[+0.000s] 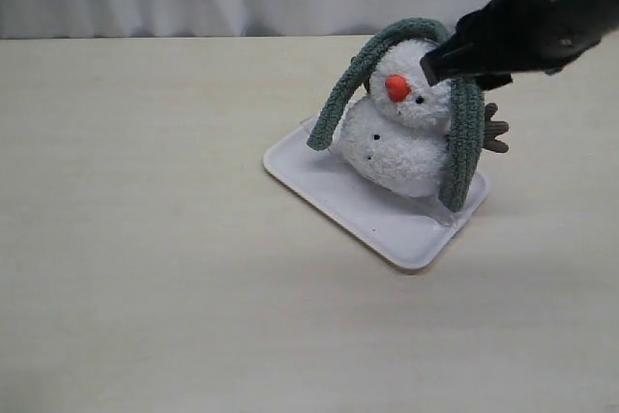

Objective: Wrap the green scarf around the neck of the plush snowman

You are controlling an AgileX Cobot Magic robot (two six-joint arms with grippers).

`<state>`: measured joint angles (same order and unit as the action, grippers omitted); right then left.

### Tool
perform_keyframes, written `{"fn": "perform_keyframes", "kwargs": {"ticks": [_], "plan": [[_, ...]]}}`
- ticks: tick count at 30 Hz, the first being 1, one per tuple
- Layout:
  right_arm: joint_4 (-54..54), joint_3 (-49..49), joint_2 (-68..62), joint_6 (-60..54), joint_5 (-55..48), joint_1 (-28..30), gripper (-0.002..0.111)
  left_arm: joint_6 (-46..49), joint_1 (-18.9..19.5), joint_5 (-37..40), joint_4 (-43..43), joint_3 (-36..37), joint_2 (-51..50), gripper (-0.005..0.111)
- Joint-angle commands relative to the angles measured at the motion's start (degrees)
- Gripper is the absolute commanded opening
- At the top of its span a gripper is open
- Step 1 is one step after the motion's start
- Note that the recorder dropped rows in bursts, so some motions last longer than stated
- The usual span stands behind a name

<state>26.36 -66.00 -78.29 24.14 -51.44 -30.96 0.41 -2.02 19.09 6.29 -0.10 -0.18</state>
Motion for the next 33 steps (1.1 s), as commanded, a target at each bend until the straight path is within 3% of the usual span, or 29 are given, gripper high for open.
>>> {"fn": "perform_keyframes", "kwargs": {"ticks": [1,6,11,15,25,33], "plan": [[-6.3,14.7,6.5,3.1,11.5,0.2,0.051,0.0,0.0,-0.6,-0.3,0.1,0.2,0.0],[-2.4,28.2,7.7,11.7,22.0,0.3,0.051,0.0,0.0,-0.6,-0.3,0.1,0.2,0.0],[18.4,31.9,4.9,32.7,29.3,0.3,0.051,0.0,0.0,-0.6,-0.3,0.1,0.2,0.0],[36.0,31.9,-0.9,49.8,28.9,0.3,0.051,0.0,0.0,-0.6,-0.3,0.1,0.2,0.0],[67.2,31.9,-9.1,81.7,29.4,0.3,0.051,0.0,0.0,-0.6,-0.3,0.1,0.2,0.0],[73.6,30.8,-14.8,90.7,23.1,0.3,0.051,0.0,0.0,-0.6,-0.3,0.1,0.2,0.0]]}}
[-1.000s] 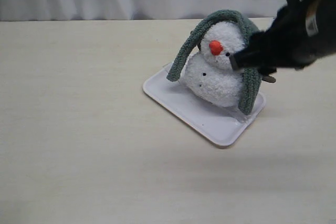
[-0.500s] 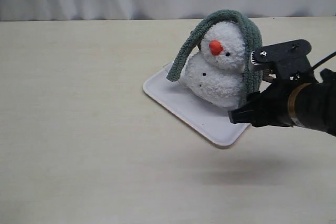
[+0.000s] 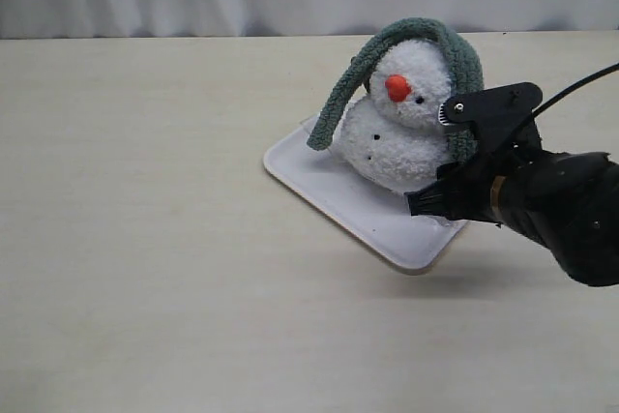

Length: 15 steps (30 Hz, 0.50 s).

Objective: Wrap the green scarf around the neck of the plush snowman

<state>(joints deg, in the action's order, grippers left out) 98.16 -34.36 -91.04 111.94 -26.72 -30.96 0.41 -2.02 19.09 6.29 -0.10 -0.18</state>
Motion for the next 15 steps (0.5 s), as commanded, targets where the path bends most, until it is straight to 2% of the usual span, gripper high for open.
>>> {"fn": "perform_keyframes", "kwargs": {"ticks": [1,6,15], "plan": [[1.8,-1.6,-2.7,2.9,-1.4,0.3,0.051,0.0,0.0,-0.6,-0.3,0.1,0.2,0.0],[1.8,-5.0,-6.4,2.9,-0.7,0.3,0.05,0.0,0.0,-0.6,-0.3,0.1,0.2,0.0],[1.8,-5.7,-7.7,1.6,-1.6,0.3,0.016,0.0,0.0,-0.6,-0.3,0.1,0.2,0.0]]}}
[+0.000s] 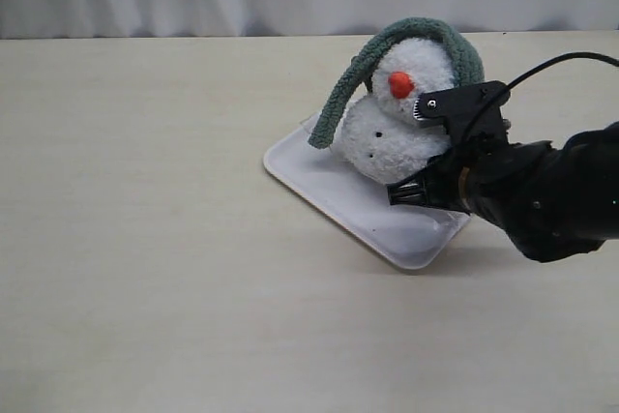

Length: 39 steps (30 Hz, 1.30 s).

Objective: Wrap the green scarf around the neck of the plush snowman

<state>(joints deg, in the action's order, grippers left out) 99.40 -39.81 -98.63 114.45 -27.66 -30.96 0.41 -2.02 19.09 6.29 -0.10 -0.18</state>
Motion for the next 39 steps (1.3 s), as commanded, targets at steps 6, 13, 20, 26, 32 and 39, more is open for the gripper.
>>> {"fn": "perform_keyframes", "kwargs": {"ticks": [6,13,20,26,32,39], "plan": [[0.6,-1.3,0.7,-2.9,6.4,0.3,0.004,0.0,0.0,-0.6,-0.3,0.1,0.2,0.0],[0.6,-4.4,3.2,-2.6,17.4,0.3,0.004,0.0,0.0,-0.6,-0.3,0.1,0.2,0.0],[-1.7,-4.6,3.6,-2.6,16.3,0.3,0.004,0.0,0.0,-0.6,-0.3,0.1,0.2,0.0],[-5.6,-4.5,3.4,-2.8,16.5,0.3,0.004,0.0,0.0,-0.6,-0.3,0.1,0.2,0.0],[-5.6,-4.4,0.6,-2.7,22.0,0.3,0.009,0.0,0.0,-0.6,-0.3,0.1,0.2,0.0],[-5.6,-4.4,1.0,-2.4,21.8,0.3,0.038,0.0,0.0,-0.6,-0.3,0.1,0.2,0.0]]}}
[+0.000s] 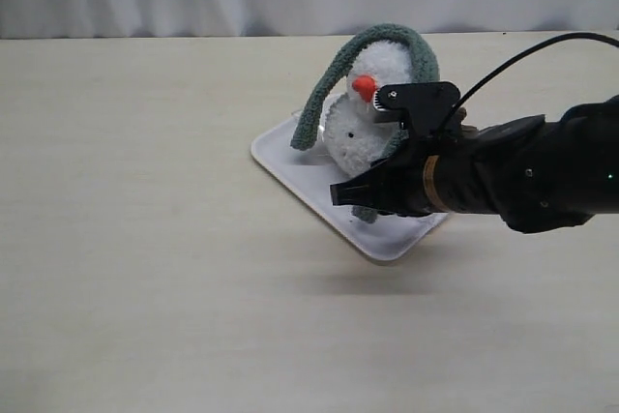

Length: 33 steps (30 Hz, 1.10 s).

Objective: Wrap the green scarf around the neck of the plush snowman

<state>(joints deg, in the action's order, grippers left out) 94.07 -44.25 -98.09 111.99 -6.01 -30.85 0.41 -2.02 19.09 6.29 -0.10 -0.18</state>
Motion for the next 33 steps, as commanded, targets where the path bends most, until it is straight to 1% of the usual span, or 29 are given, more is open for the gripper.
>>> {"fn": "perform_keyframes", "kwargs": {"ticks": [1,4,9,14,17,20,22,24,27,29,31,33], "plan": [[-0.2,0.0,0.7,0.1,0.7,0.2,0.041,0.0,0.0,-0.6,-0.3,0.1,0.2,0.0],[-0.2,0.0,2.0,-0.1,5.2,0.2,0.045,0.0,0.0,-0.6,-0.3,0.1,0.2,0.0],[0.7,0.0,3.9,-0.2,19.9,0.2,0.045,0.0,0.0,-0.6,-0.3,0.1,0.2,0.0],[1.3,0.0,3.9,-0.2,31.7,0.2,0.045,0.0,0.0,-0.6,-0.3,0.1,0.2,0.0],[1.4,-0.3,4.2,-1.3,37.0,0.2,0.045,0.0,0.0,-0.6,-0.3,0.1,0.2,0.0],[3.3,-1.6,5.5,-4.1,38.2,0.2,0.045,0.0,0.0,-0.6,-0.3,0.1,0.2,0.0],[5.8,-3.3,7.0,-3.7,37.3,0.2,0.043,0.0,0.0,-0.6,-0.3,0.1,0.2,0.0],[5.9,-5.0,9.3,-2.9,34.1,0.2,0.035,0.0,0.0,-0.6,-0.3,0.1,0.2,0.0],[5.9,-6.5,13.4,-2.9,24.0,0.2,0.023,0.0,0.0,-0.6,-0.3,0.1,0.2,0.0],[5.9,-7.0,15.9,-2.8,14.7,0.1,0.019,0.0,0.0,-0.6,-0.3,0.1,0.2,0.0],[5.9,-7.0,17.9,-5.5,5.0,0.1,0.021,0.0,0.0,-0.6,-0.3,0.1,0.2,0.0],[5.9,-7.0,18.9,-10.1,-4.6,0.1,0.029,0.0,0.0,-0.6,-0.3,0.1,0.2,0.0]]}}
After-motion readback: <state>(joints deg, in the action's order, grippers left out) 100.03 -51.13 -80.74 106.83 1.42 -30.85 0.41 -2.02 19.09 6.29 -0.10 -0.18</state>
